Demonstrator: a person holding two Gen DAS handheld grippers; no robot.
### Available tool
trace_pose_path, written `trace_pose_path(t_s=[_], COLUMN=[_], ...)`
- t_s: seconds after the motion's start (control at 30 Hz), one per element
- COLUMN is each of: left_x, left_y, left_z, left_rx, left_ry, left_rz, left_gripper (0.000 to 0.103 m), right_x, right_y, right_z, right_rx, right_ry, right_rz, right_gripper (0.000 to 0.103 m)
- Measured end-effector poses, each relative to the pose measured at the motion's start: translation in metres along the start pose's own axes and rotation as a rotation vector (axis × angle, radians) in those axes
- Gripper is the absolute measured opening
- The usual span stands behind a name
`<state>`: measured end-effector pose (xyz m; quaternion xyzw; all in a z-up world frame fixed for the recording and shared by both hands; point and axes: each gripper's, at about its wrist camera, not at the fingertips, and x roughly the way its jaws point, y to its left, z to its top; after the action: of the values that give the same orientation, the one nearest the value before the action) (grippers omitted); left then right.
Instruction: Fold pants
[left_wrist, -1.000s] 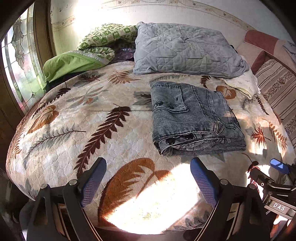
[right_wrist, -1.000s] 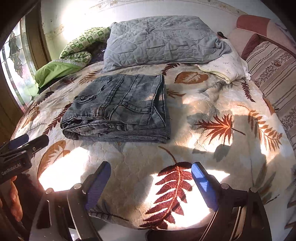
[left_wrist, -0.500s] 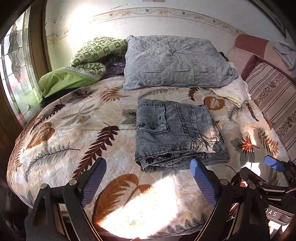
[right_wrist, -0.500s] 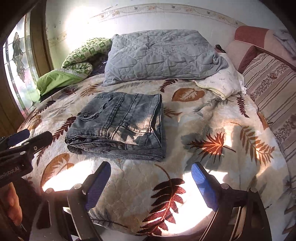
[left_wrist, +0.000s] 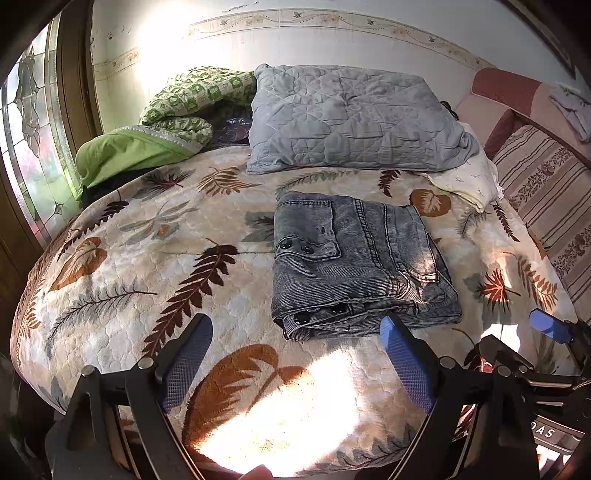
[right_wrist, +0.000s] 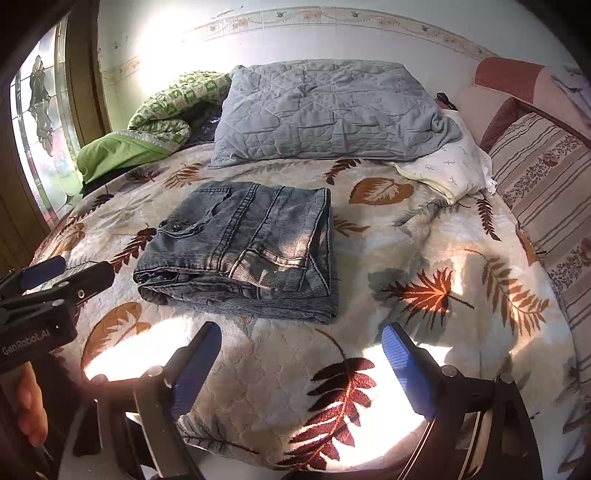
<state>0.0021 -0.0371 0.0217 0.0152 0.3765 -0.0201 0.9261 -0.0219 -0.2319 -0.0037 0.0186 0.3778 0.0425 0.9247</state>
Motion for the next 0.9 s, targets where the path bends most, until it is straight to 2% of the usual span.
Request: trace_pose_path(t_s=[0.57,0.9], left_x=[0.003,-0.002], left_y=[0.0,-0.002], left_z=[0.0,0.004], left_rx=[-0.001,-0.004], left_ry=[0.004,-0.014], left_rz=[-0.006,-0.006], left_gripper=[0.092,0.092], right_x=[0.004,-0.001], right_y=[0.003,0.001], right_z=[0.002,0.01], right_rx=[-0.007,0.007], right_ry=[0.004,-0.026], right_rz=[0.012,-0.002], right_gripper=[0.091,0.091])
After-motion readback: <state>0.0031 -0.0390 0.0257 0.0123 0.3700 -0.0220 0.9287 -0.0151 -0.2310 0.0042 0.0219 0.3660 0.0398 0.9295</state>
